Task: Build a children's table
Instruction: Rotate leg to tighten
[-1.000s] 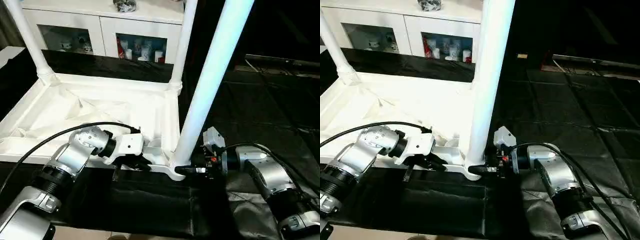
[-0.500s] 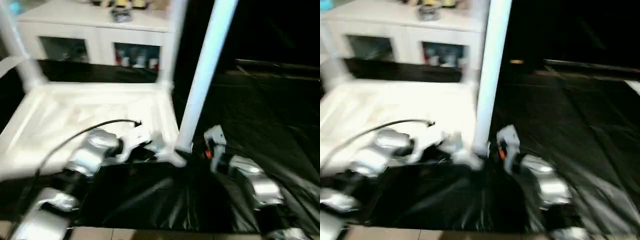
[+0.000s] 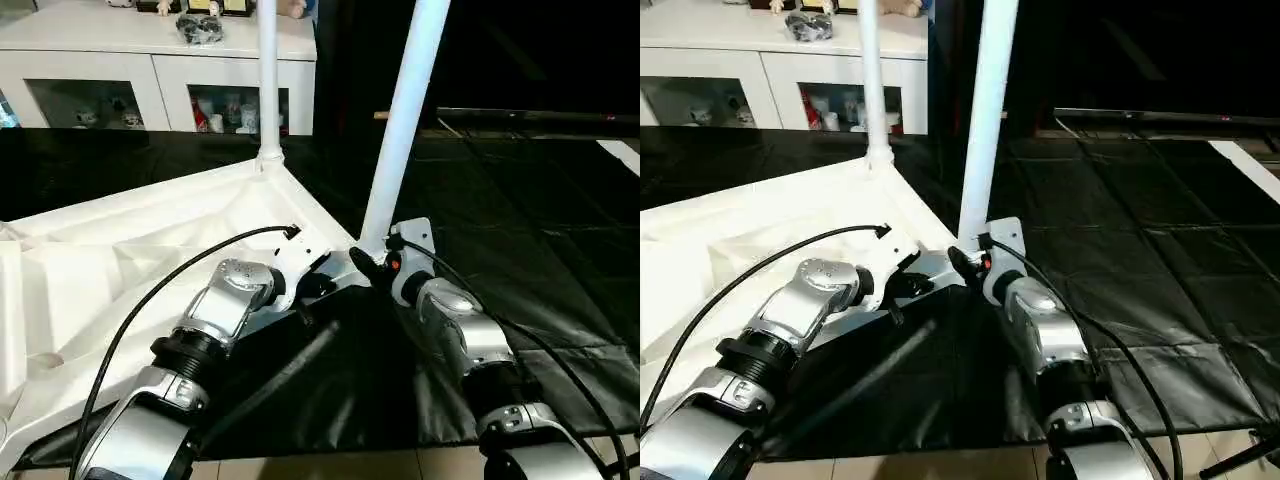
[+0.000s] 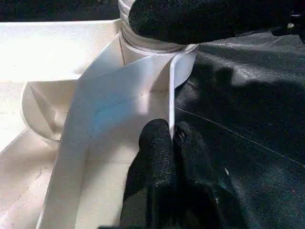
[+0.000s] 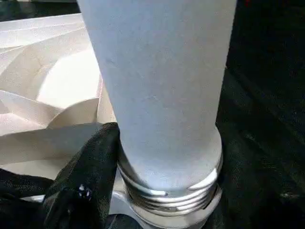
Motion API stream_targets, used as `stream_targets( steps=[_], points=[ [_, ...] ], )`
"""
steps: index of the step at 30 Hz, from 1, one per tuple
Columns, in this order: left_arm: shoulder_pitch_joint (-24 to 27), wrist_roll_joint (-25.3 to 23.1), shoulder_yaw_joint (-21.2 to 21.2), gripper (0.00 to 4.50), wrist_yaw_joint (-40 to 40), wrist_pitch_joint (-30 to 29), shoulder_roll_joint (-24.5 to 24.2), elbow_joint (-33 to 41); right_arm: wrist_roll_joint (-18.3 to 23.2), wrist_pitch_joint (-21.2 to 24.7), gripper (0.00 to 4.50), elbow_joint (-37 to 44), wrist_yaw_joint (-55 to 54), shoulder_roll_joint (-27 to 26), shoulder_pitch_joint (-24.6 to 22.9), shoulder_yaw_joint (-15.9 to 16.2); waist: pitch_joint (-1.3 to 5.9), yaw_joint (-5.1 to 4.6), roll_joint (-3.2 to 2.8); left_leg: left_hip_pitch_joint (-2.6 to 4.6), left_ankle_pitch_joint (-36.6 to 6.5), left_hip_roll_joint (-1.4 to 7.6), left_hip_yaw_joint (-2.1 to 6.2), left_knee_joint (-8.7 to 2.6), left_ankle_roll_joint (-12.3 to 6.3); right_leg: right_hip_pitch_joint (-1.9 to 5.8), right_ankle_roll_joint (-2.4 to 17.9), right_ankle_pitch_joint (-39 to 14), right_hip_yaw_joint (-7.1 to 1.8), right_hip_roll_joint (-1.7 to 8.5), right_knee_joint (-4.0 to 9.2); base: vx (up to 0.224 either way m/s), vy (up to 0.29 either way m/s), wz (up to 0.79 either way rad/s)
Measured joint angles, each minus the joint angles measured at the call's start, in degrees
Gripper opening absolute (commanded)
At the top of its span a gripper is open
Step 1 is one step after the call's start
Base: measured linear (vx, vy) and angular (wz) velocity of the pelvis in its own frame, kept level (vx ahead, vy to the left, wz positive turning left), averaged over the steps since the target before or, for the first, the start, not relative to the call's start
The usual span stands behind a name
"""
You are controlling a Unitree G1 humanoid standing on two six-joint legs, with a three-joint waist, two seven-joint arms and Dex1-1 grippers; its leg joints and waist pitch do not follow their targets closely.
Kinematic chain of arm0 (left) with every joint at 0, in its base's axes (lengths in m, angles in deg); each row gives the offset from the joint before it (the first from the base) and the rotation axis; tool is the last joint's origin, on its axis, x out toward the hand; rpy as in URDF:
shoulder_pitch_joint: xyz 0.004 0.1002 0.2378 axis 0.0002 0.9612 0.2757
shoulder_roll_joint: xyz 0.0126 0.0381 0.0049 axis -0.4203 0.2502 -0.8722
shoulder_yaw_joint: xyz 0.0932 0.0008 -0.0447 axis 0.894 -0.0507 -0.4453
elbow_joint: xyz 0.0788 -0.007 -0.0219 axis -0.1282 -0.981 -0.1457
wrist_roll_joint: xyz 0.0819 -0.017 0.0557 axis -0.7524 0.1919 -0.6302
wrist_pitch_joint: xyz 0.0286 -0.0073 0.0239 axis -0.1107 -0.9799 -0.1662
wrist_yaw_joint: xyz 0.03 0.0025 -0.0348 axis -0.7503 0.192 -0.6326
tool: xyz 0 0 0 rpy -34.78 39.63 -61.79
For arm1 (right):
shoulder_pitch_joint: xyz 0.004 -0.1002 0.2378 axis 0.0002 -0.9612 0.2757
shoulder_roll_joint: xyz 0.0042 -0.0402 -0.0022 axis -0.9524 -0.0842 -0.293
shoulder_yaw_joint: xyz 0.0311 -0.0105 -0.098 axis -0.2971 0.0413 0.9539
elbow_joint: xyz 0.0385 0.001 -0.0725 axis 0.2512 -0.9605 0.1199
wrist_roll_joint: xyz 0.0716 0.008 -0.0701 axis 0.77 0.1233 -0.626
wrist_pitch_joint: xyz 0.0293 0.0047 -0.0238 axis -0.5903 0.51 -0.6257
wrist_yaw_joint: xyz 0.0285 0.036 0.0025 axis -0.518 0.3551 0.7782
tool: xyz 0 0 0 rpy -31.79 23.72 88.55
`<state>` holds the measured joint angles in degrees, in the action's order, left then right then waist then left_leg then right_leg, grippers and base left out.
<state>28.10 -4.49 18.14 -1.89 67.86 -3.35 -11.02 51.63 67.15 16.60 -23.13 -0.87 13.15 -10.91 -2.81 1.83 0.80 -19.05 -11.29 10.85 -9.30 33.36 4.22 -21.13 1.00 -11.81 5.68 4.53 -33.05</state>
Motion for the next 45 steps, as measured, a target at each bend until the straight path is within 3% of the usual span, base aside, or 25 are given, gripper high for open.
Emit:
stream_targets(
  steps=[4, 8, 10, 13, 20, 24, 30, 36, 42, 45],
  points=[
    [0.0, 0.1, 0.2, 0.0, 0.0, 0.9, -0.6, 0.0, -0.1, -0.7, 3.8, -0.5, 0.0, -0.6, 0.1, 0.0, 0.02, 0.08, 0.03, -0.01, 0.0, 0.05, -0.23, -0.32, 0.0, -0.15, 0.3, 0.2, -0.06, 0.0, -0.04, 0.0, 0.0, 0.0],
    [0.0, 0.1, 0.5, 0.0, 0.8, 2.5, -2.3, 0.1, 0.1, -1.2, 4.01, -0.4, 0.1, -1.5, -0.2, 0.0, 0.0, 0.09, -0.16, -0.03, 0.0, 0.07, -0.34, -0.45, 0.01, -0.37, 0.3, 0.8, -0.12, -0.01, -0.08, 0.0, 0.0, 0.0],
    [0.4, 0.2, 0.5, 0.0, 2.2, 3.2, -3.5, 0.8, 0.3, -1.5, 4.34, 1.0, 1.3, -1.6, -1.7, 0.0, 0.01, 0.19, -0.14, -0.07, 0.0, 0.12, -0.37, -0.48, 0.02, -0.54, 0.4, 1.5, -0.13, -0.02, -0.1, 0.0, 0.0, 0.0],
    [0.6, 0.6, 0.6, 0.0, 4.5, 4.7, -5.1, 1.3, 1.7, -1.7, 4.49, 4.2, 4.9, -0.9, -4.2, 0.1, 0.04, 0.37, -0.04, -0.15, 0.0, 0.16, -0.42, -0.78, 0.05, -0.8, 0.3, 1.8, -0.13, -0.08, -0.15, 0.0, 0.0, 0.0],
    [0.8, 1.4, 2.0, 0.0, 11.1, 10.2, -9.1, 1.5, 4.3, -0.9, 4.49, 9.7, 17.0, 6.8, -8.4, 1.6, 0.04, 1.39, 0.01, -0.8, 0.1, 0.26, -0.47, -1.0, 0.15, -1.18, 0.4, 1.7, -0.11, -0.2, -0.17, 0.0, 0.0, 0.0],
    [1.2, 1.8, 2.4, 0.0, 16.0, 14.0, -11.7, 1.8, 5.2, -0.3, 4.49, 13.4, 26.3, 11.9, -9.5, 2.9, 0.05, 1.57, 0.03, -1.36, 0.2, 0.23, -0.59, -0.55, -0.34, -1.94, 0.5, 1.6, -0.25, -0.11, -0.49, 0.013, 0.005, 0.0],
    [2.0, 2.8, 4.6, 0.0, 25.7, 19.8, -15.8, 2.2, 6.0, -0.3, 4.49, 17.3, 39.8, 19.2, -9.7, 6.8, 0.0, 2.65, 0.22, -1.29, 0.2, 0.31, -0.6, -0.22, -0.34, -1.96, 0.5, 1.5, -0.26, -0.09, -0.99, 0.0, 0.0, 0.0],
    [3.0, 3.6, 7.5, 0.0, 33.3, 22.3, -17.9, 4.8, 5.7, -1.4, 4.49, 17.3, 47.4, 21.1, -8.3, 10.1, -0.03, 3.77, 0.33, -1.1, 0.0, 0.65, -1.03, -0.09, 0.04, -1.77, 0.5, 1.5, -0.26, -0.09, -1.16, 0.0, 0.0, 0.0],
    [3.1, 3.7, 8.9, 0.0, 35.9, 23.8, -18.2, 6.0, 5.5, -2.0, 4.49, 16.8, 52.8, 21.4, -6.2, 13.5, 0.05, 4.63, 0.64, -1.16, 0.0, 0.93, -1.4, 0.3, 0.04, -1.77, 0.5, 1.5, -0.26, -0.09, -1.36, 0.0, 0.0, 0.0],
    [3.1, 3.7, 9.1, 0.0, 36.2, 24.2, -18.2, 6.2, 5.5, -2.4, 4.2, 15.5, 53.7, 21.4, -6.1, 13.9, 0.05, 4.77, 0.74, -1.17, 0.0, 0.95, -1.52, 0.33, 0.04, -1.77, 0.5, 1.5, -0.29, -0.06, -1.36, 0.0, 0.0, 0.0]
  ],
)
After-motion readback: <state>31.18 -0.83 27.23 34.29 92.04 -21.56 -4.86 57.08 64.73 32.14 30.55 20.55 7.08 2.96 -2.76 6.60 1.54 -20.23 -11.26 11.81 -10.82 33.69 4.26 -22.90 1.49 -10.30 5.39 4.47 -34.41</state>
